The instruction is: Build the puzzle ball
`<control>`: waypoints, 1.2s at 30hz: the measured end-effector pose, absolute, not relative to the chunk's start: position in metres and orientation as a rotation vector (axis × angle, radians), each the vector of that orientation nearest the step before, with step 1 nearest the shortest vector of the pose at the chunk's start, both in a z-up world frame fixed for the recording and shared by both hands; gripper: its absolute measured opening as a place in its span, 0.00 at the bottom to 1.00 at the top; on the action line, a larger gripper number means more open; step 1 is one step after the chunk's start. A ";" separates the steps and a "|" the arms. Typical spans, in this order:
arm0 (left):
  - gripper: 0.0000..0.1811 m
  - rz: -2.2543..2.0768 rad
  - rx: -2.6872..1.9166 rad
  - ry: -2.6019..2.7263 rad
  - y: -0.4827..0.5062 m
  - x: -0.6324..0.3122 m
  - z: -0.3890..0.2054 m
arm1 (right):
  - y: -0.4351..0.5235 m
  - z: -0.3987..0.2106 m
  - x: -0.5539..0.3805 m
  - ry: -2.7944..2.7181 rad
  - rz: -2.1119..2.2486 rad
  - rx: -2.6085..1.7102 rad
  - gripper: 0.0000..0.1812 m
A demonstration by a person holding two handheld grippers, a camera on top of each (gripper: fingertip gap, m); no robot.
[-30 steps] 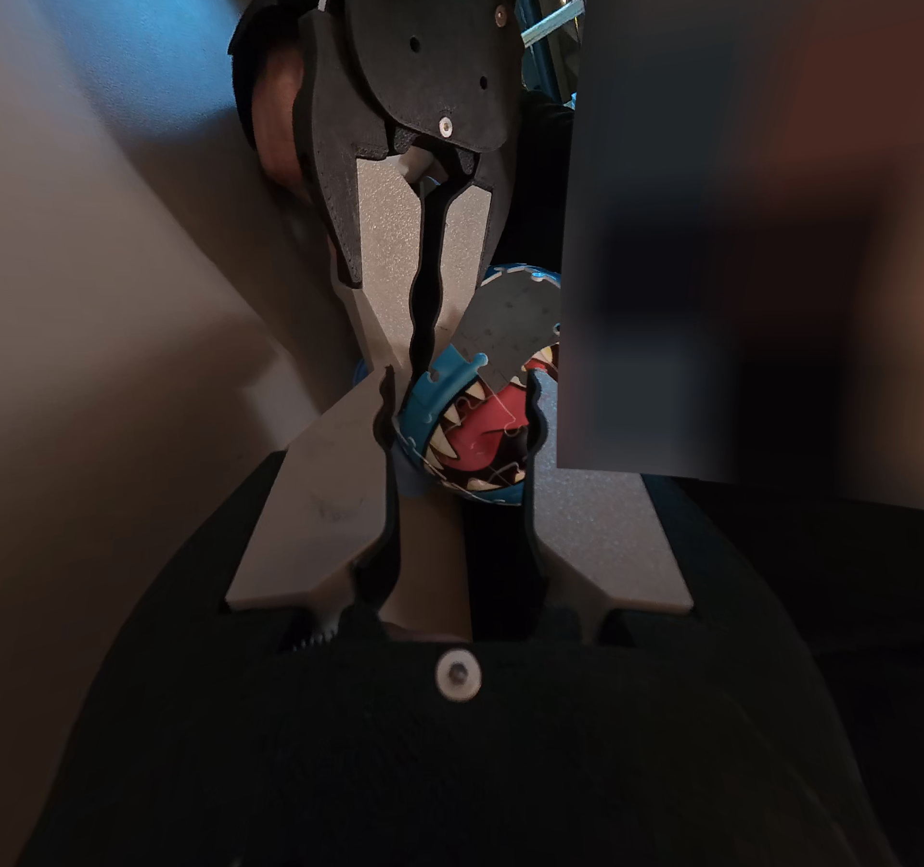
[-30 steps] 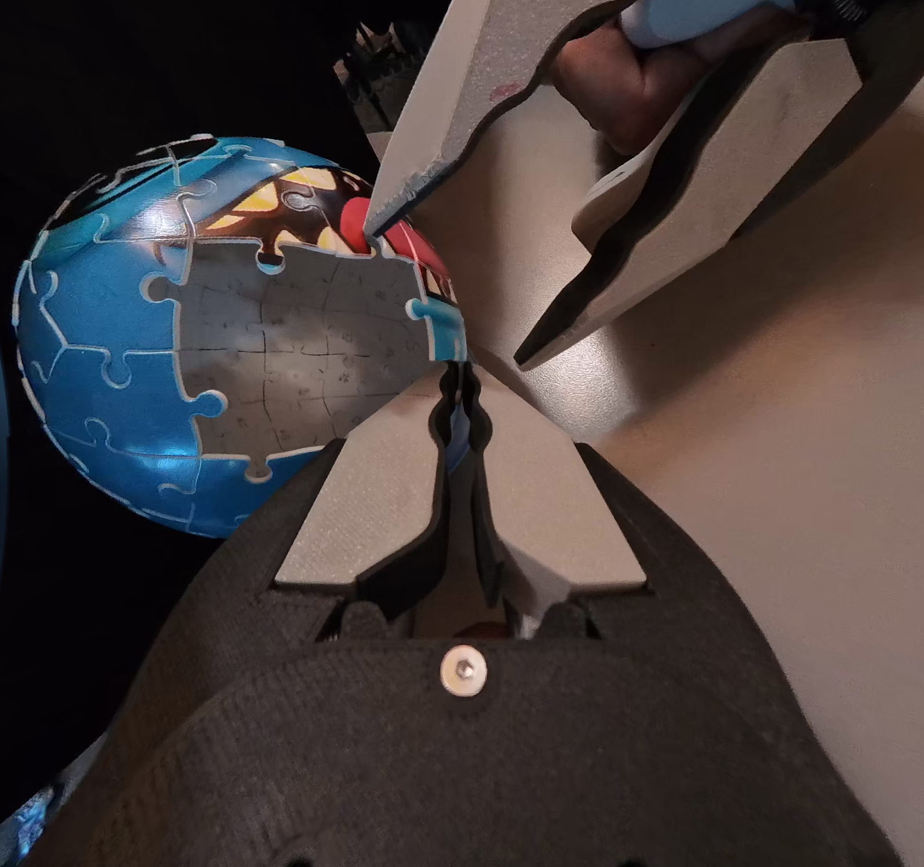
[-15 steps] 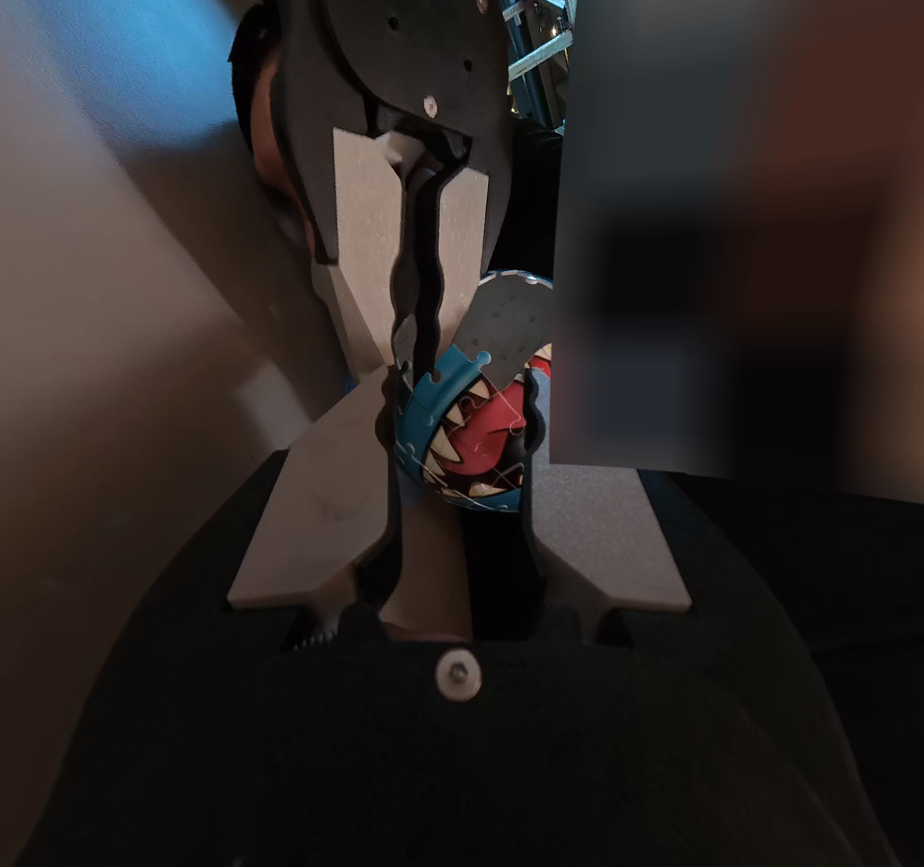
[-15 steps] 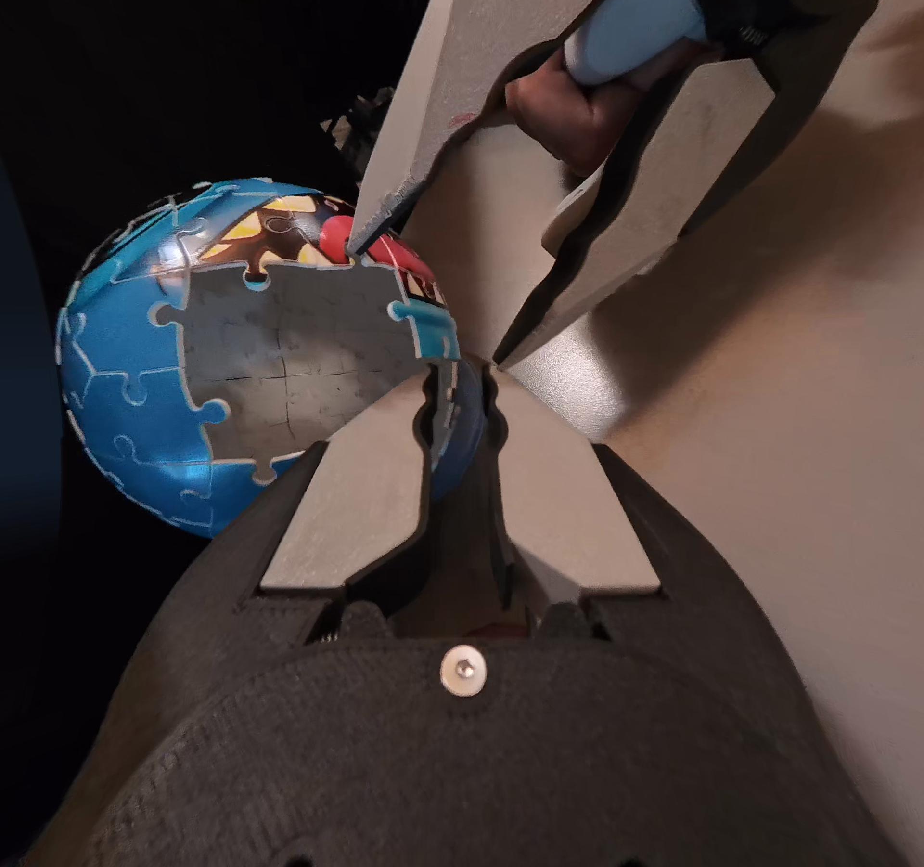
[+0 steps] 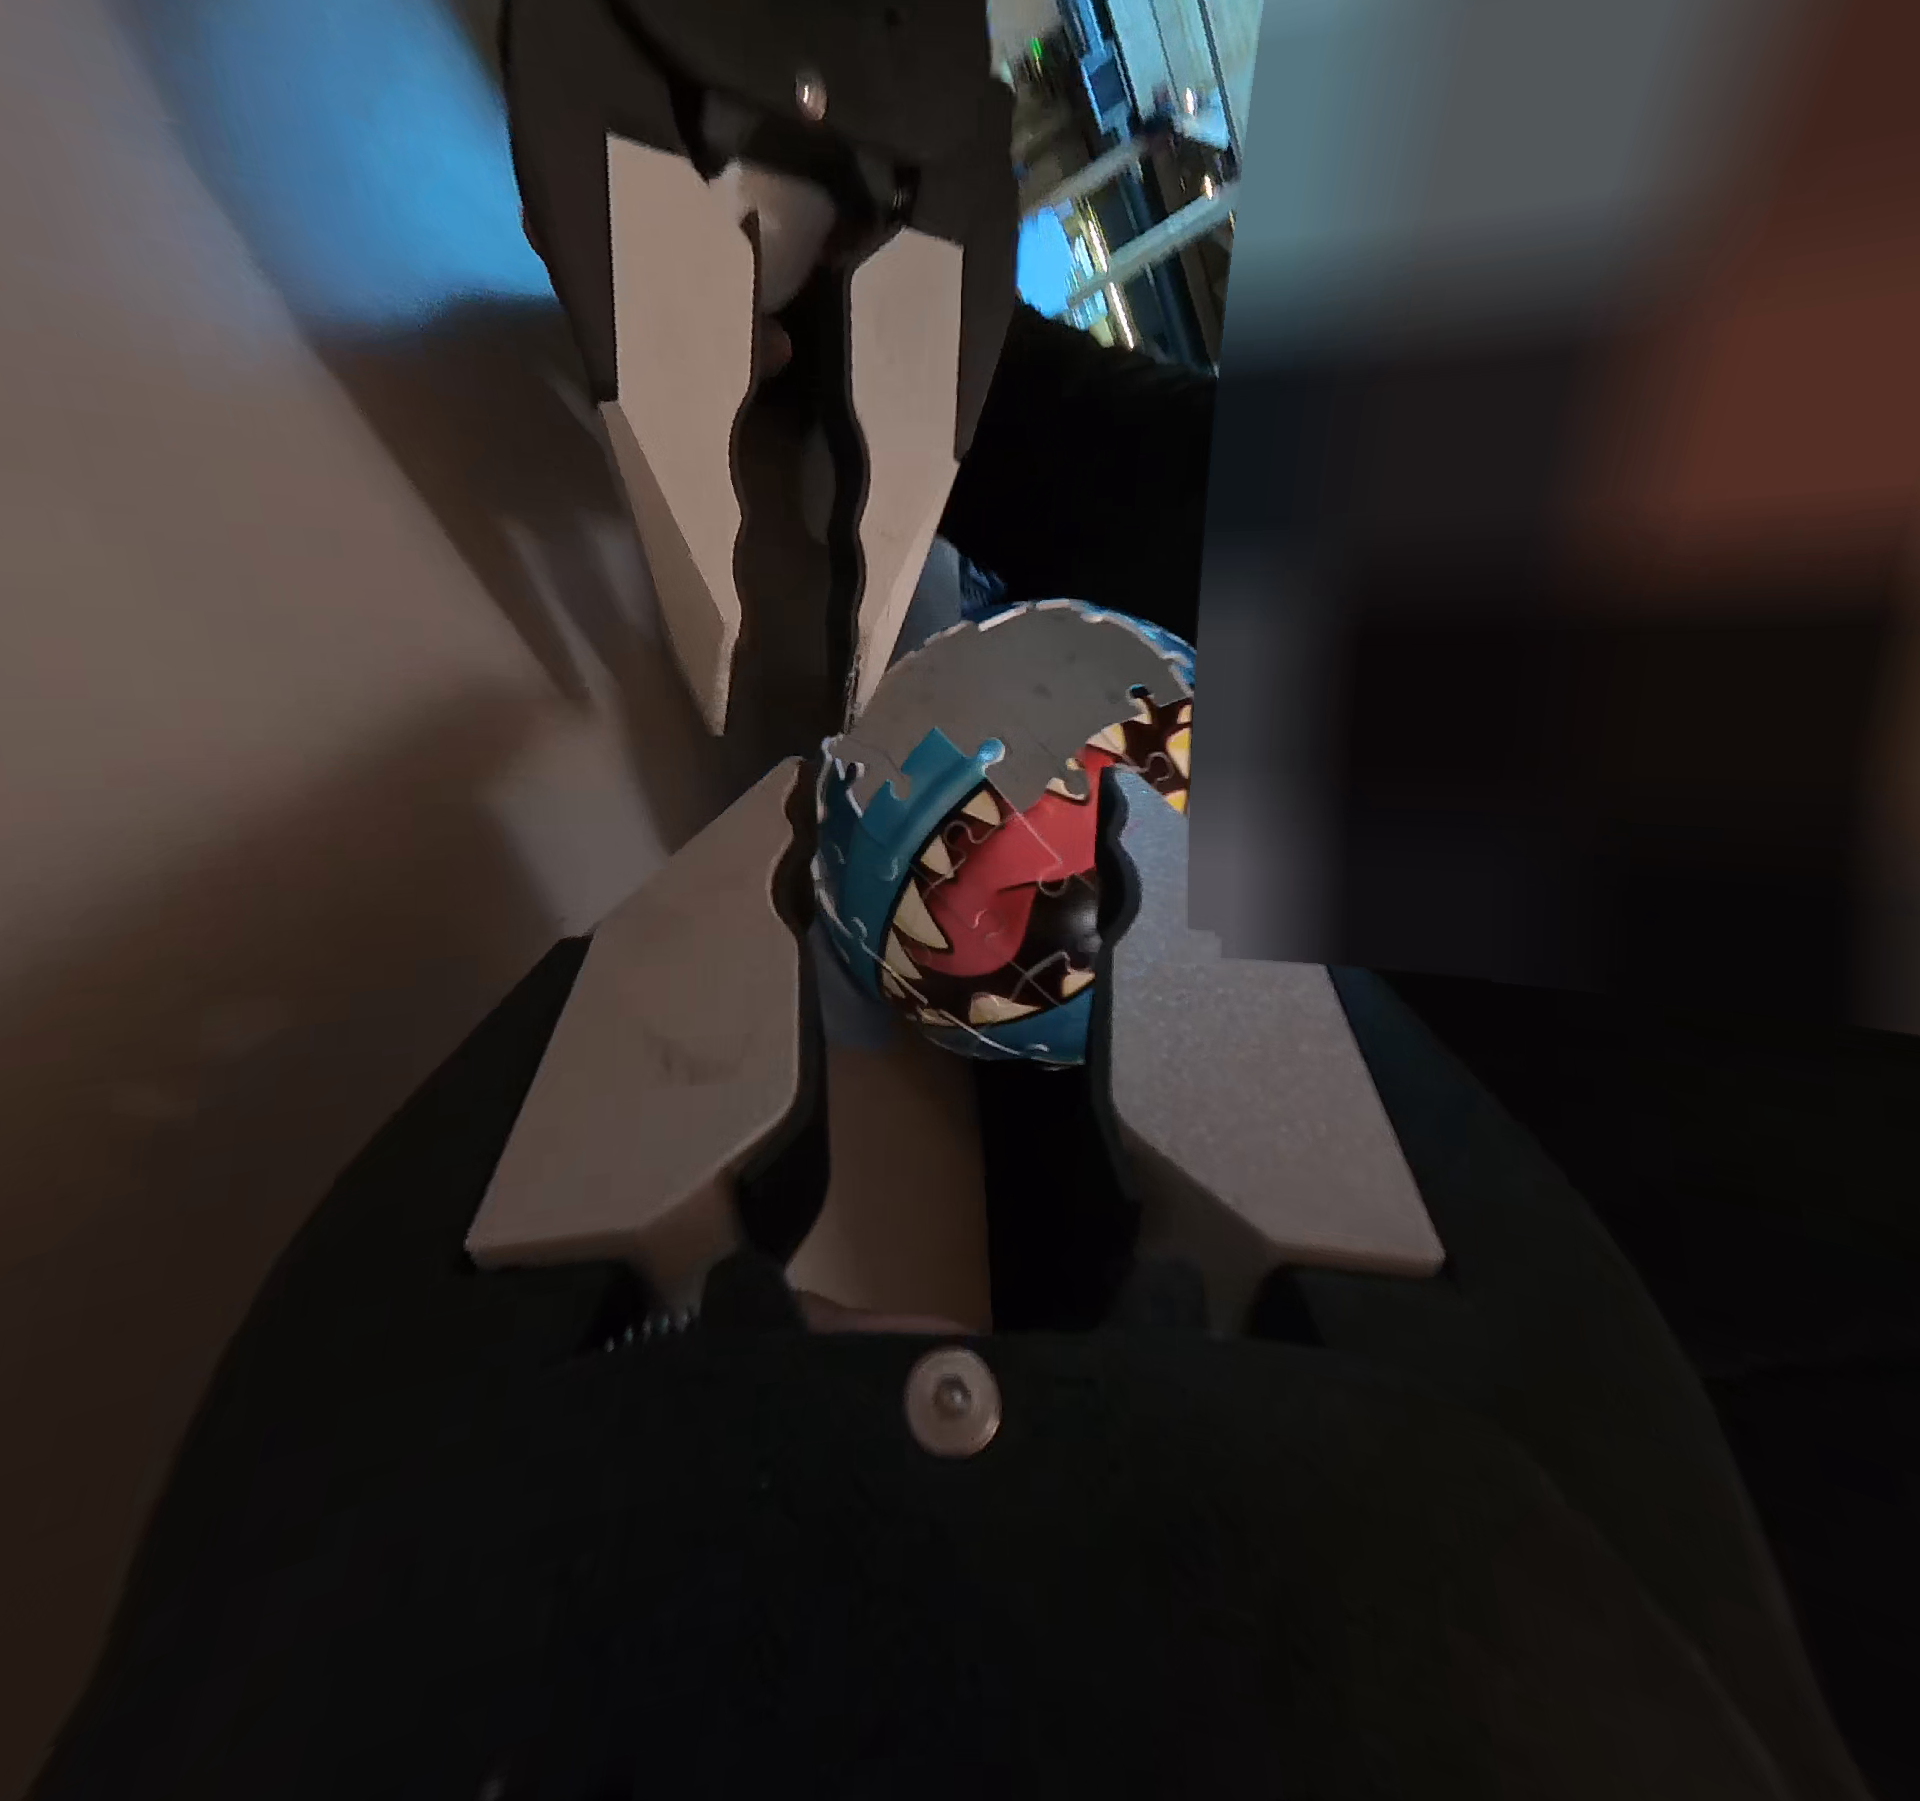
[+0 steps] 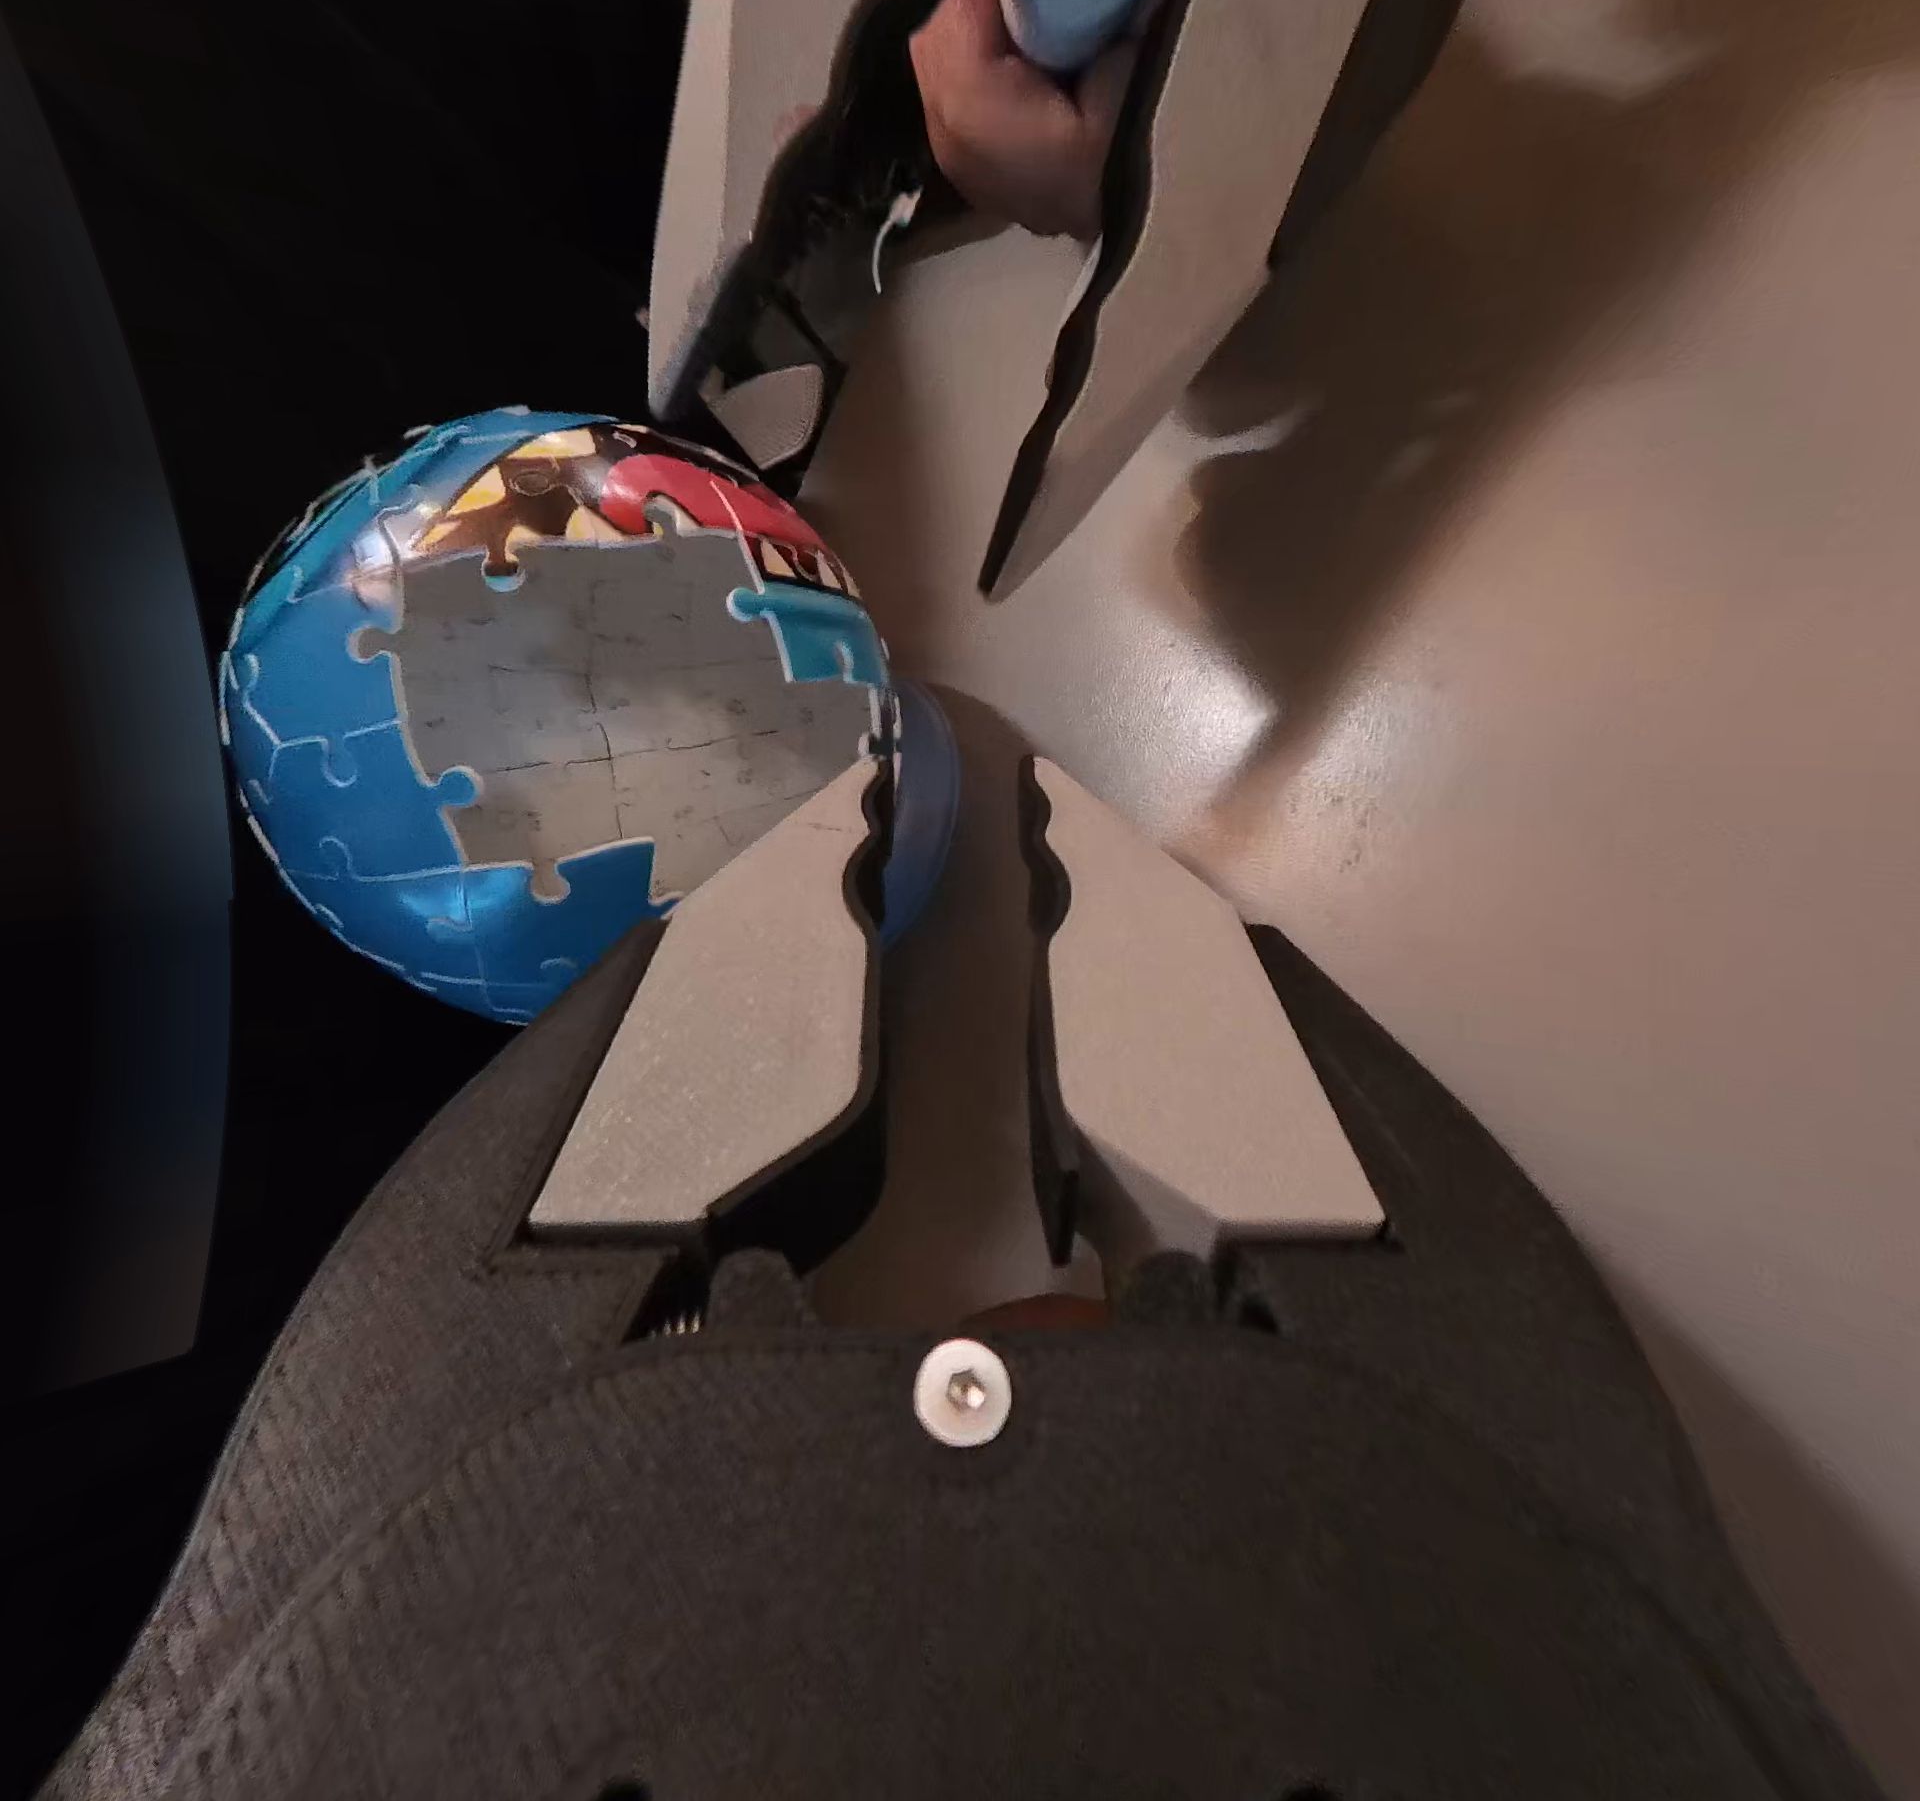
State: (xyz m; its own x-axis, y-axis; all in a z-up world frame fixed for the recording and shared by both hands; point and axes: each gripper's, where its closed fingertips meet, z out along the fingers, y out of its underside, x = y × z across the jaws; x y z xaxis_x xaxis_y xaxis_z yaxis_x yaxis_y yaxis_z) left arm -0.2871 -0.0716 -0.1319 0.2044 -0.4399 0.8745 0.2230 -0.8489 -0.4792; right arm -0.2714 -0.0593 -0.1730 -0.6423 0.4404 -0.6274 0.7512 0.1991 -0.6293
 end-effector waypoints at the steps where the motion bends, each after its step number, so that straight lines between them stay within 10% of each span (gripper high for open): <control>1: 0.29 -1.682 -1.957 0.180 -0.073 -0.289 -0.130 | -0.058 -0.173 -0.269 2.158 -1.429 1.132 0.12; 21: 0.59 -0.792 -2.028 0.480 -0.152 -0.250 -0.148 | -0.084 -0.142 -0.195 2.648 -1.913 1.251 0.57; 36: 0.54 -0.370 -2.238 0.338 -0.152 -0.250 -0.202 | -0.087 -0.184 -0.175 2.592 -1.610 1.496 0.49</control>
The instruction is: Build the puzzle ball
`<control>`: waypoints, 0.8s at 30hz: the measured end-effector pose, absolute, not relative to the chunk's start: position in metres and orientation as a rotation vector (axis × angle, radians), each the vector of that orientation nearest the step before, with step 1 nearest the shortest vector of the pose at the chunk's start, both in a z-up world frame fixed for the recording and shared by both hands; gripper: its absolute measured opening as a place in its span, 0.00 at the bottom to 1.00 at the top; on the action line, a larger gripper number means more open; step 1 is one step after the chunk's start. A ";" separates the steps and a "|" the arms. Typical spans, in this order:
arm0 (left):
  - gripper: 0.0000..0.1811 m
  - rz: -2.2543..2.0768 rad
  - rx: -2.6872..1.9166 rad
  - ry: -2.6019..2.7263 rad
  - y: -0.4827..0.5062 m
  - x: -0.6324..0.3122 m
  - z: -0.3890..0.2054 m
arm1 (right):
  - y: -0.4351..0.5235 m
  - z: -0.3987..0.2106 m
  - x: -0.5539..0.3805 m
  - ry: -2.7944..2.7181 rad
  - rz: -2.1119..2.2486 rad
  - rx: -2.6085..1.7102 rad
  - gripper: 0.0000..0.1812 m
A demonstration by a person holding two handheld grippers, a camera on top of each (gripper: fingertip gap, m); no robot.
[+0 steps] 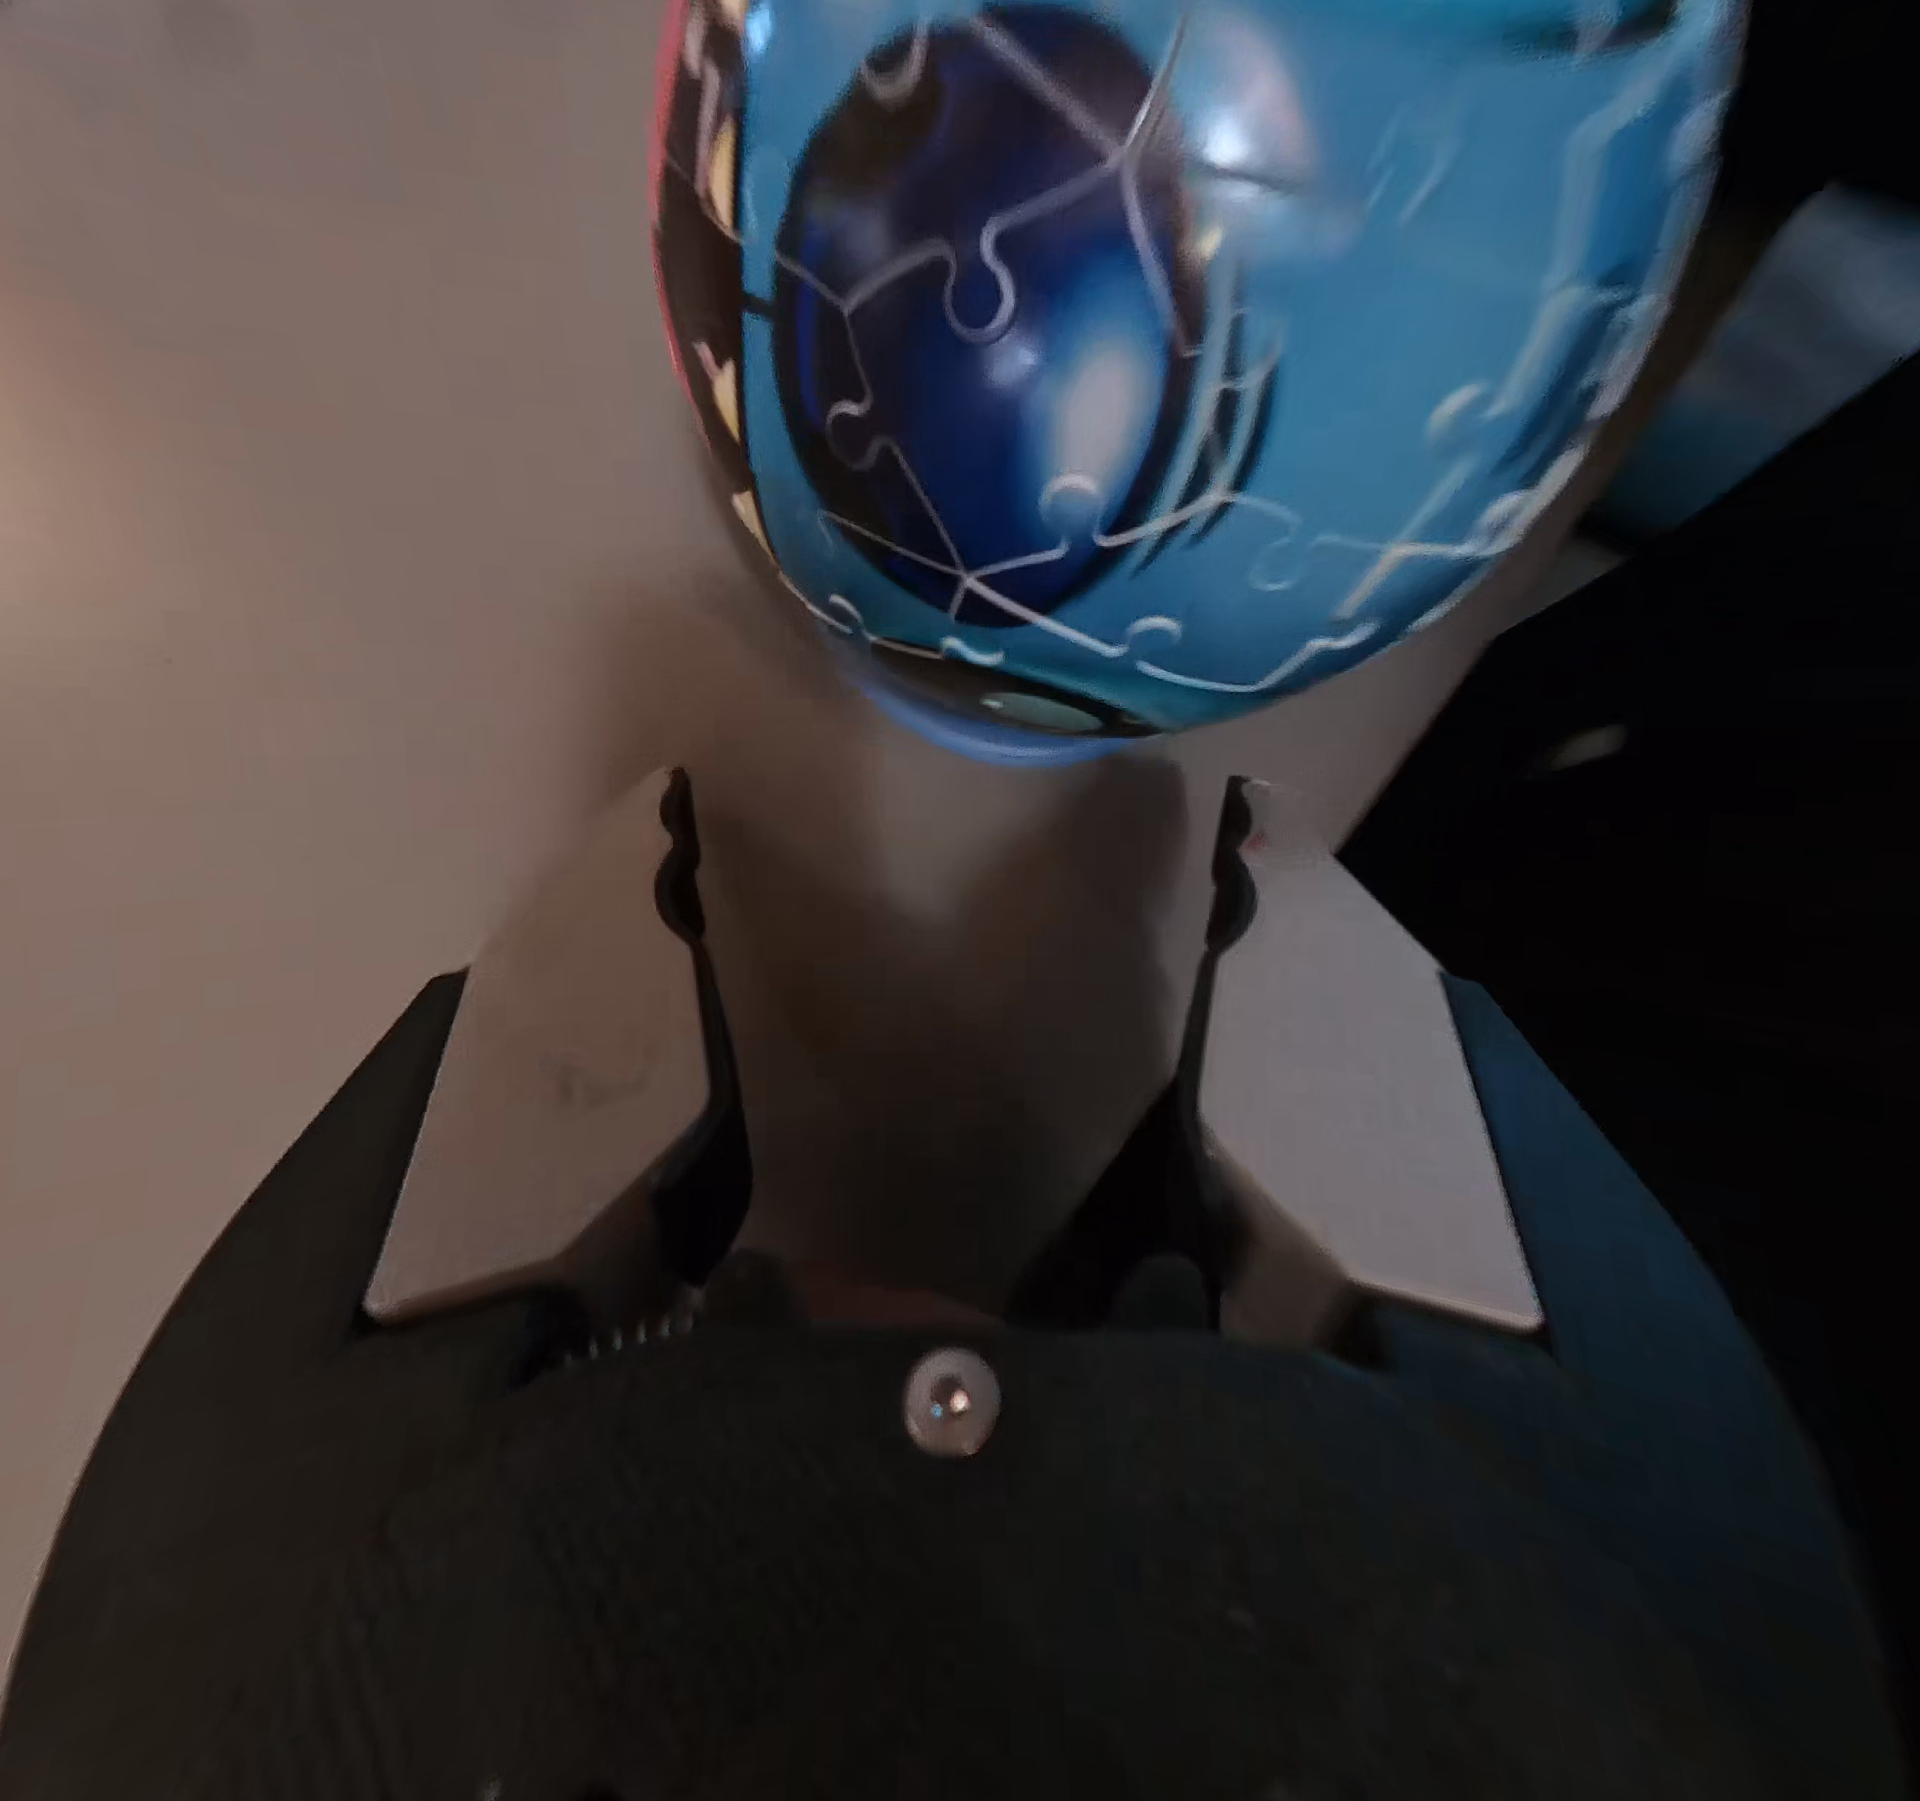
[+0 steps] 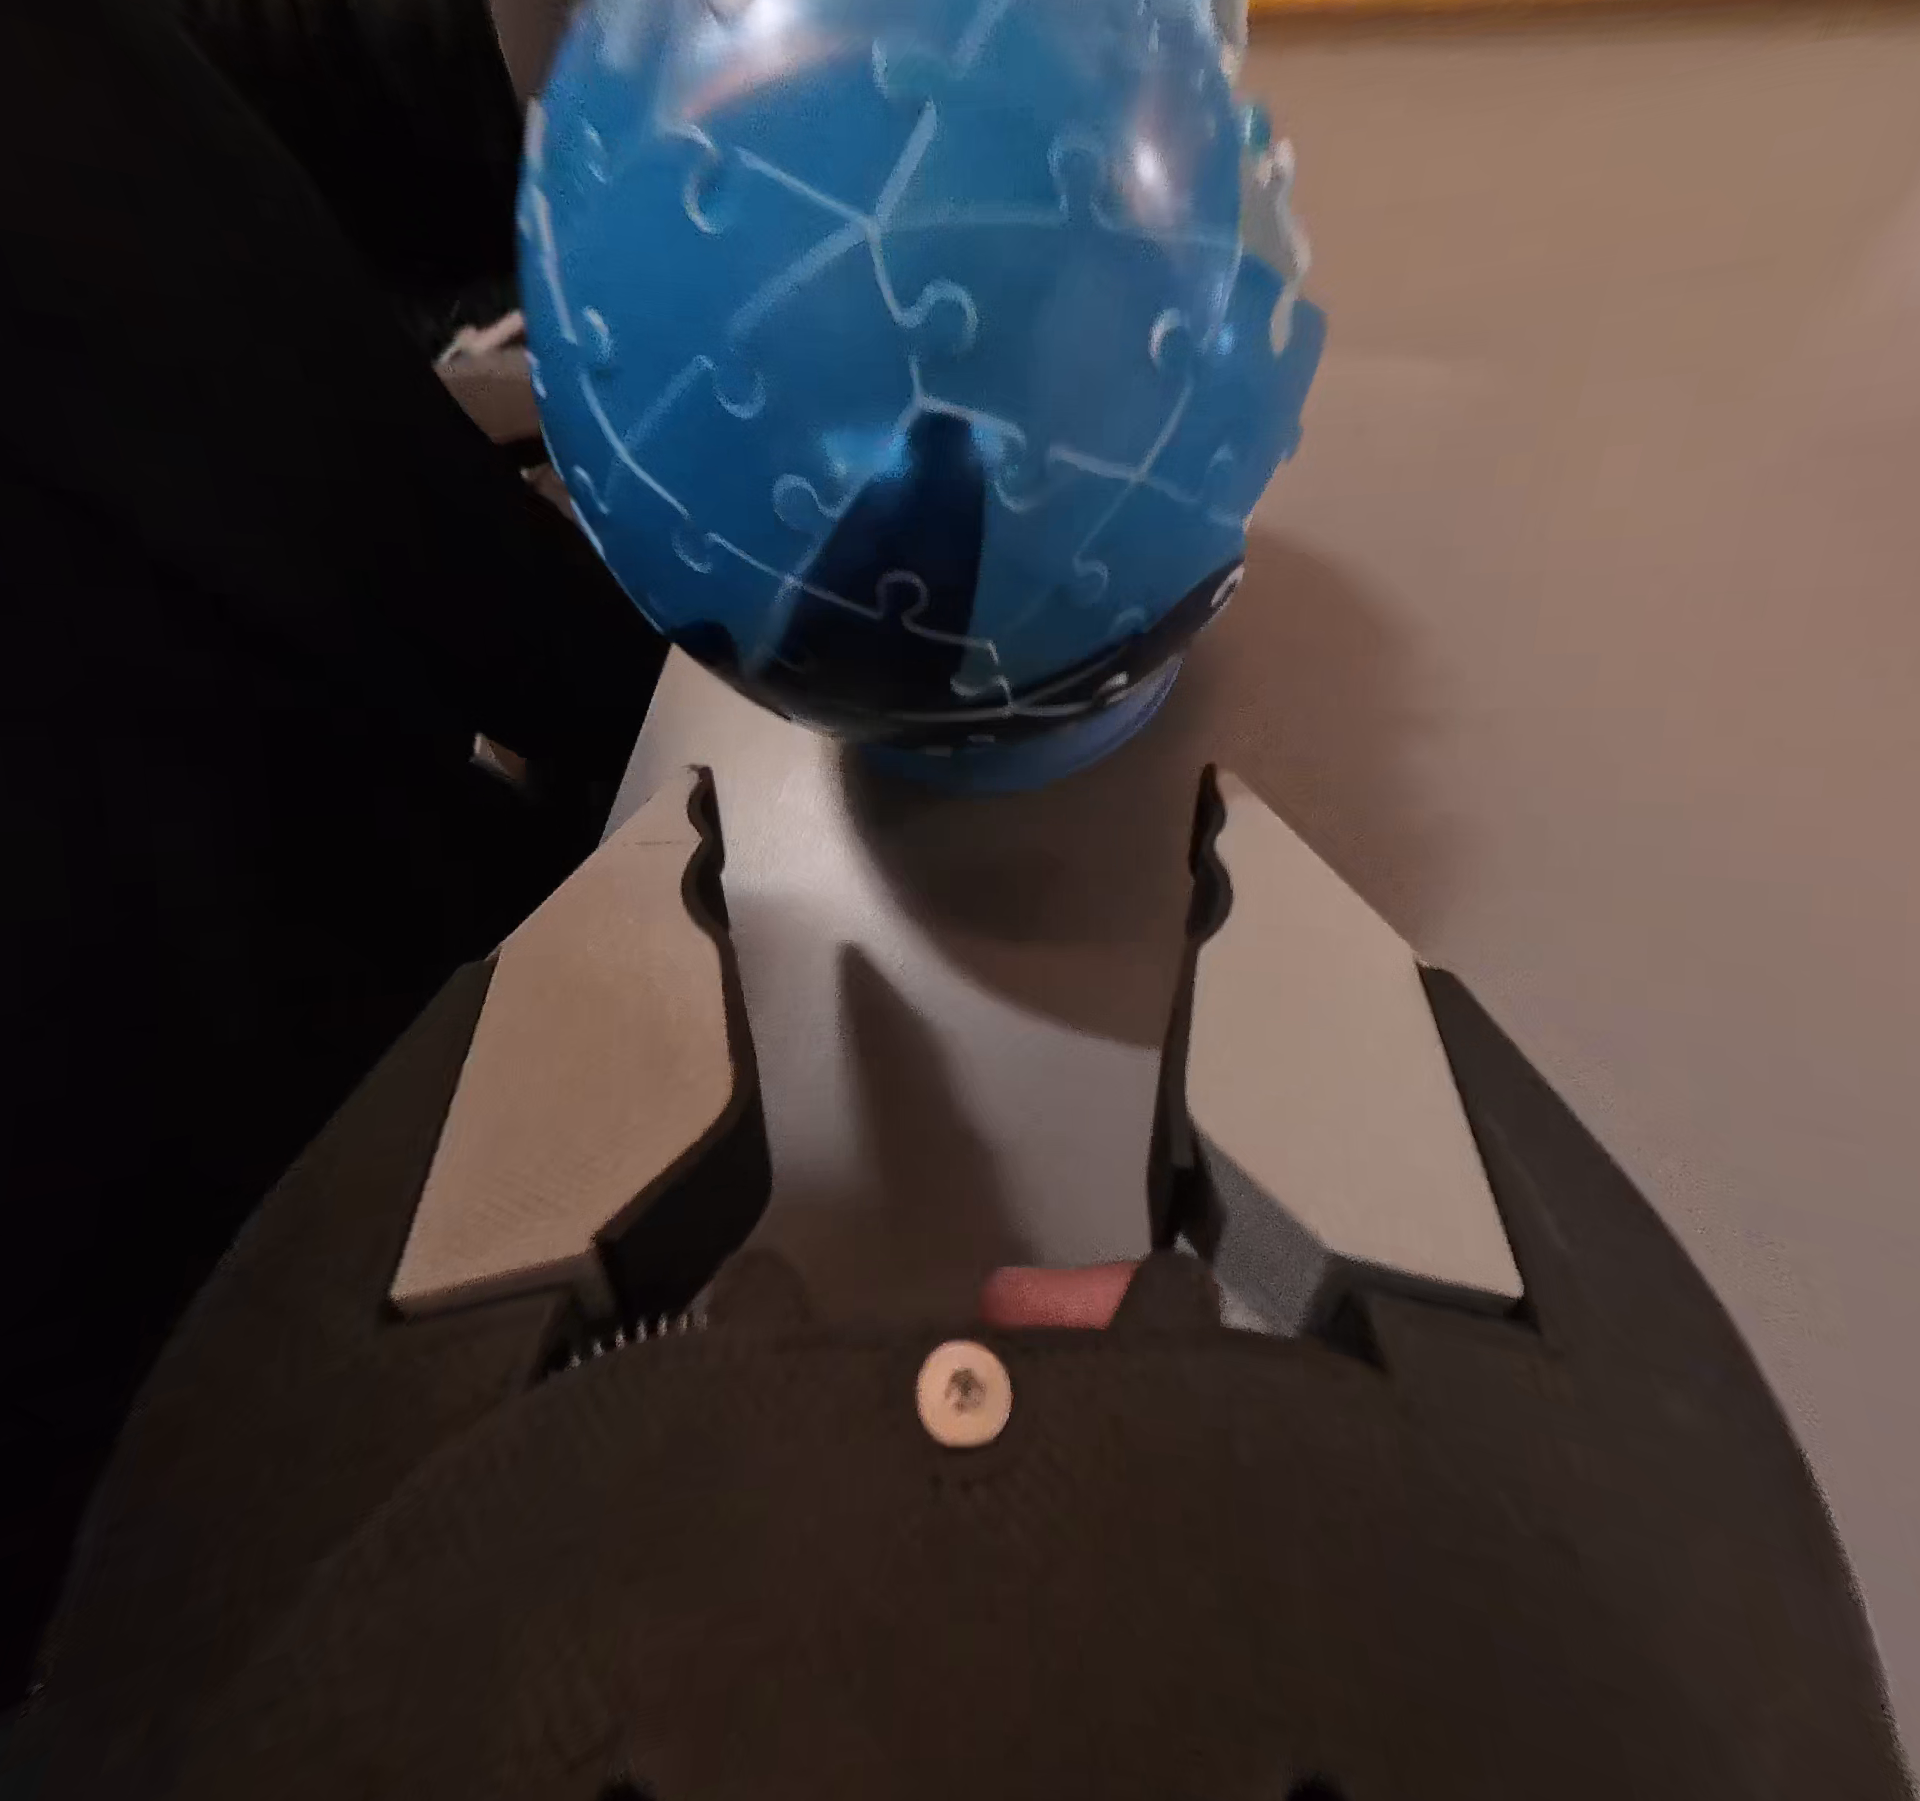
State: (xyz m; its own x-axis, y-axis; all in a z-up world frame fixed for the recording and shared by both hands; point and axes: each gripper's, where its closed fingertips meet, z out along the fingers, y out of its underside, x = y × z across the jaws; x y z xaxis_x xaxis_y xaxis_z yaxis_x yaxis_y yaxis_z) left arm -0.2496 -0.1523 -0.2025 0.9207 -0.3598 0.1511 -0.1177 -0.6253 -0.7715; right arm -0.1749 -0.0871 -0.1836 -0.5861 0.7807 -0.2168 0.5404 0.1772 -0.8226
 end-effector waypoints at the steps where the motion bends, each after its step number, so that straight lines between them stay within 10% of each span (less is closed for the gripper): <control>1: 0.54 -0.326 -2.268 0.354 -0.151 -0.252 -0.207 | -0.088 -0.189 -0.173 -2.229 1.356 -1.311 0.49; 24: 0.54 -0.134 -2.285 0.381 -0.137 -0.276 -0.212 | -0.127 -0.199 -0.169 -2.272 1.294 -1.359 0.52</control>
